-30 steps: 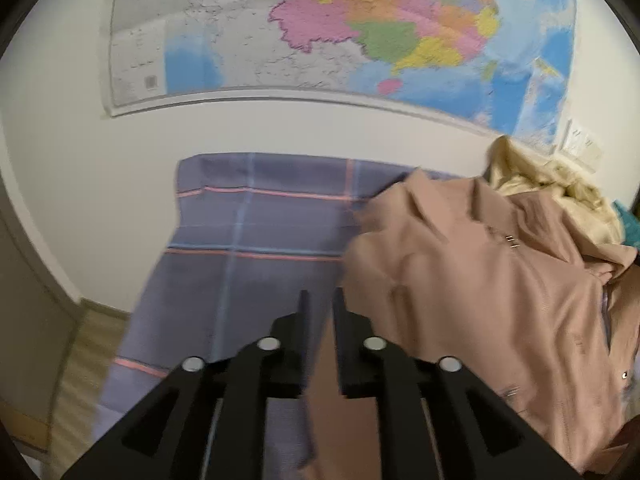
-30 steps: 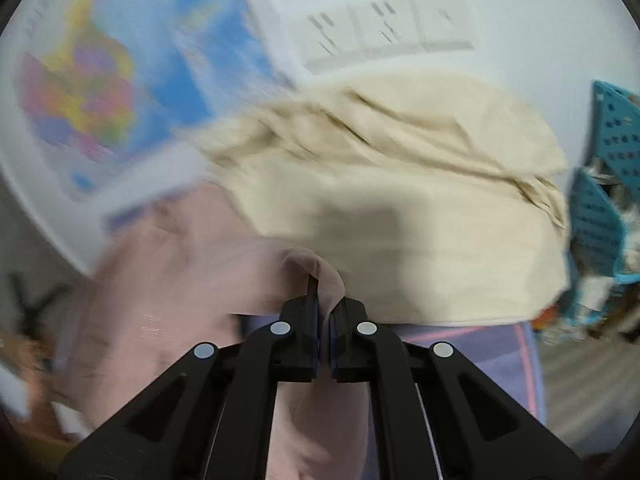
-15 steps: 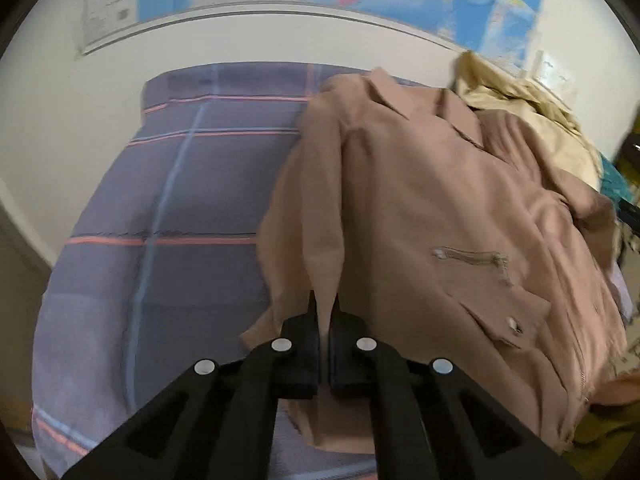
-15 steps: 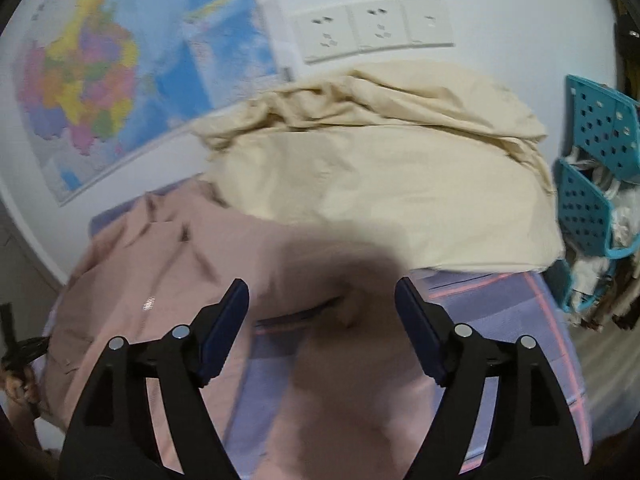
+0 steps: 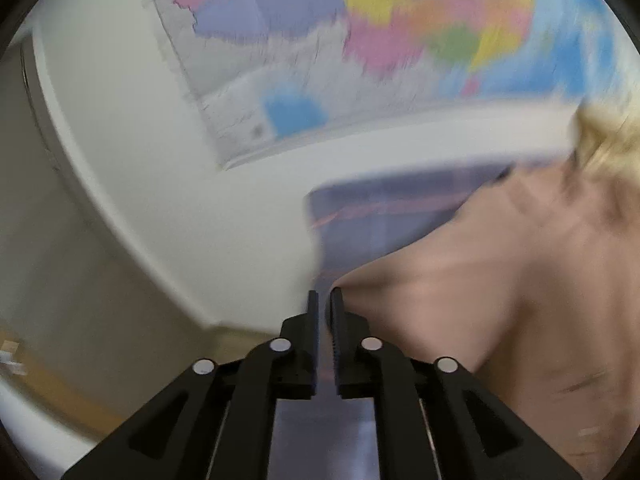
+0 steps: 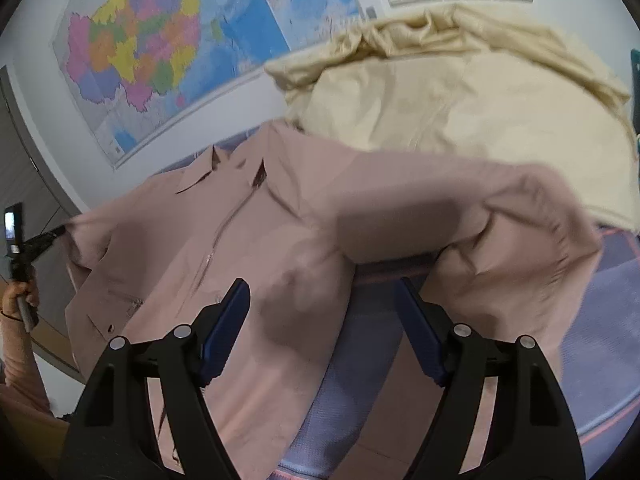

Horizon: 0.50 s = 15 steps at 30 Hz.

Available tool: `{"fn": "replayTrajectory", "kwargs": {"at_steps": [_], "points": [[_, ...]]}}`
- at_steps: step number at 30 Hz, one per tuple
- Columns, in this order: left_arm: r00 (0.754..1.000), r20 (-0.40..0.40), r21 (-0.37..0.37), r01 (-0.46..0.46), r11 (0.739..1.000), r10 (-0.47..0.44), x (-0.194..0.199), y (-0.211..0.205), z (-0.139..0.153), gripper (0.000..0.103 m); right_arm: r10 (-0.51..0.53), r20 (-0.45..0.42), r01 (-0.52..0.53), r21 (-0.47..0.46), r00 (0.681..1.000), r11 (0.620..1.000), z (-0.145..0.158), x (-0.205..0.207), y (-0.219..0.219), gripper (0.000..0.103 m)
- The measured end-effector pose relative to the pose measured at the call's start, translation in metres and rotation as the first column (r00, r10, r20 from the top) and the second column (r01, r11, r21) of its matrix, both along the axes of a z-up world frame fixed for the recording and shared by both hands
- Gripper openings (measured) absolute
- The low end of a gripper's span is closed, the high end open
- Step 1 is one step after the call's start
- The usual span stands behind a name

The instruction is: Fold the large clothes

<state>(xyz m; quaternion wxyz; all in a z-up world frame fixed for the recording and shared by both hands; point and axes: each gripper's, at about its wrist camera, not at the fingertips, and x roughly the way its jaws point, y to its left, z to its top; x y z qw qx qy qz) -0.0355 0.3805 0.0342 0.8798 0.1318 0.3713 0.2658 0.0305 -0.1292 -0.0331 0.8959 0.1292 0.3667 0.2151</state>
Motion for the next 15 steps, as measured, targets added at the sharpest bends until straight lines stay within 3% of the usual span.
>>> {"fn": "replayTrajectory", "kwargs": {"at_steps": [1,2,3,4,5,6,7,8,11,14,15], "points": [[0.999,-0.040,0.016,-0.022,1.000,0.023,0.004,0.004,-0.014,0.016,0.012,-0.017,-0.012,-0.001,1.000,1.000,-0.005,0.002,0.003,0.074],[0.997,-0.070,-0.028,-0.031,0.999,0.029,0.007,0.007,-0.028,0.017,0.016,-0.028,-0.016,-0.005,0.999,1.000,-0.008,0.003,0.006,0.074],[0.997,-0.074,-0.126,-0.018,0.992,0.008,0.003,0.013,-0.035,0.025,0.023,-0.036,-0.023,-0.008,0.999,1.000,-0.011,0.003,0.008,0.074],[0.996,-0.055,-0.308,0.053,0.950,-0.073,-0.004,0.017,-0.040,0.031,0.038,-0.052,-0.039,-0.015,0.998,0.999,-0.014,0.003,0.012,0.074],[0.990,-0.028,-0.406,0.112,0.907,-0.135,-0.011,0.020,-0.043,0.035,0.044,-0.054,-0.046,-0.024,0.998,0.999,-0.015,0.001,0.014,0.075],[0.983,0.009,-0.475,0.164,0.865,-0.182,-0.022,0.019,-0.046,0.046,0.051,-0.051,-0.052,-0.029,0.997,0.998,-0.016,-0.001,0.015,0.077],[0.985,0.019,-0.457,0.162,0.875,-0.173,-0.033,0.016,-0.049,0.057,0.055,-0.053,-0.057,-0.031,0.997,0.998,-0.017,-0.002,0.016,0.078],[0.987,0.014,-0.433,0.151,0.889,-0.161,-0.040,0.013,-0.053,0.061,0.060,-0.056,-0.062,-0.032,0.997,0.998,-0.019,-0.004,0.016,0.078],[0.989,-0.024,-0.437,0.120,0.891,-0.145,-0.063,0.009,-0.072,0.061,0.068,-0.070,-0.068,-0.008,0.995,0.998,-0.024,-0.006,0.014,0.078],[0.992,-0.053,-0.506,0.075,0.859,-0.118,-0.069,0.018,-0.094,0.061,0.079,-0.083,-0.079,0.011,0.993,0.997,-0.029,-0.008,0.015,0.078],[0.992,-0.065,-0.513,0.060,0.856,-0.109,-0.067,0.020,-0.103,0.050,0.084,-0.086,-0.083,0.020,0.993,0.996,-0.031,-0.009,0.015,0.078]]}}
